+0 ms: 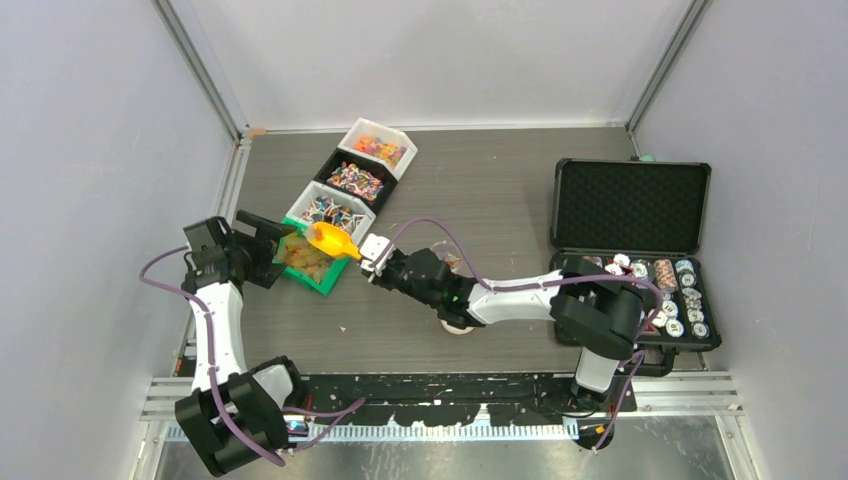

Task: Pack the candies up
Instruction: Scoop the fake candies from the storage box, then place the fake candies in the packing bottle.

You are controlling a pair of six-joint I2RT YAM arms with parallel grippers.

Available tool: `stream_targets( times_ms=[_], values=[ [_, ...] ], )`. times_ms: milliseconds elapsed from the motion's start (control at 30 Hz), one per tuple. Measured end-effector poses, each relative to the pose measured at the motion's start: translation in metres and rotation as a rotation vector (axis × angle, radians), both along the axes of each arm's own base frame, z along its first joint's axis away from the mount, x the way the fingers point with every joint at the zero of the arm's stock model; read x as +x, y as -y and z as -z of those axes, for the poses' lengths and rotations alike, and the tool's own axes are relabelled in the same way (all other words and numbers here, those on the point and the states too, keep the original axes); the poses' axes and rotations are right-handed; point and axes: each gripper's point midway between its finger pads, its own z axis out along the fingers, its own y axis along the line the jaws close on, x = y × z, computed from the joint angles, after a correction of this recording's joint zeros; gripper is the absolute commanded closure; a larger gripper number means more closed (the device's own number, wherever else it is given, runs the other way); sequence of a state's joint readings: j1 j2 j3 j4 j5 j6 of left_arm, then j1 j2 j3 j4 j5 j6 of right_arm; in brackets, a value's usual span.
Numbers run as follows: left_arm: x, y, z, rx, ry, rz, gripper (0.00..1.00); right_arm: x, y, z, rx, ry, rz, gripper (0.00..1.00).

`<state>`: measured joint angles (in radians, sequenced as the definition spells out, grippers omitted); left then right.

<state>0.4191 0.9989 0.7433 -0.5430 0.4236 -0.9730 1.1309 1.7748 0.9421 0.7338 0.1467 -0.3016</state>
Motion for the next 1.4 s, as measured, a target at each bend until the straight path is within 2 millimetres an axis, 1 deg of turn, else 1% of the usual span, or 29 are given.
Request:
stream_targets(
  times_ms=[200, 367, 500, 533, 567, 633, 767, 900, 1100, 1167, 1233, 1400],
  values=[
    [0.005, 0.011, -0.017, 0.010, 0.096, 0.091, 0.00, -0.001, 0.022, -0.016, 0.020, 0.040, 0.041, 1.00],
    [0.008, 0.018, -0.026, 0.017, 0.161, 0.145, 0.01, 0.001, 0.041, -0.021, 0.028, 0.060, 0.078, 0.99],
    [0.006, 0.022, -0.026, 0.018, 0.191, 0.165, 0.02, 0.000, 0.052, -0.029, 0.043, 0.070, 0.098, 1.00],
    [0.006, 0.024, -0.023, 0.012, 0.195, 0.173, 0.02, -0.001, 0.061, -0.040, 0.073, 0.079, 0.114, 1.00],
    [0.006, 0.024, -0.023, 0.012, 0.195, 0.173, 0.03, -0.002, 0.061, -0.041, 0.074, 0.080, 0.115, 1.00],
    [0.006, 0.024, -0.023, 0.014, 0.199, 0.180, 0.03, -0.003, 0.067, -0.049, 0.095, 0.087, 0.122, 0.99],
    [0.007, 0.027, -0.023, 0.036, 0.219, 0.205, 0.05, -0.007, 0.086, -0.061, 0.119, 0.100, 0.146, 1.00],
    [0.005, 0.036, -0.024, 0.069, 0.242, 0.257, 0.06, -0.012, 0.109, -0.076, 0.123, 0.114, 0.183, 0.99],
    [0.000, 0.055, -0.022, 0.152, 0.256, 0.373, 0.06, -0.023, 0.159, -0.094, 0.076, 0.113, 0.250, 0.99],
    [-0.002, 0.059, -0.022, 0.173, 0.262, 0.396, 0.06, -0.027, 0.173, -0.094, 0.047, 0.102, 0.266, 1.00],
    [-0.004, 0.062, -0.023, 0.187, 0.271, 0.414, 0.06, -0.031, 0.188, -0.090, -0.003, 0.080, 0.282, 1.00],
    [-0.009, 0.066, -0.023, 0.198, 0.270, 0.438, 0.06, -0.043, 0.216, -0.067, -0.174, 0.006, 0.294, 1.00]
  ],
)
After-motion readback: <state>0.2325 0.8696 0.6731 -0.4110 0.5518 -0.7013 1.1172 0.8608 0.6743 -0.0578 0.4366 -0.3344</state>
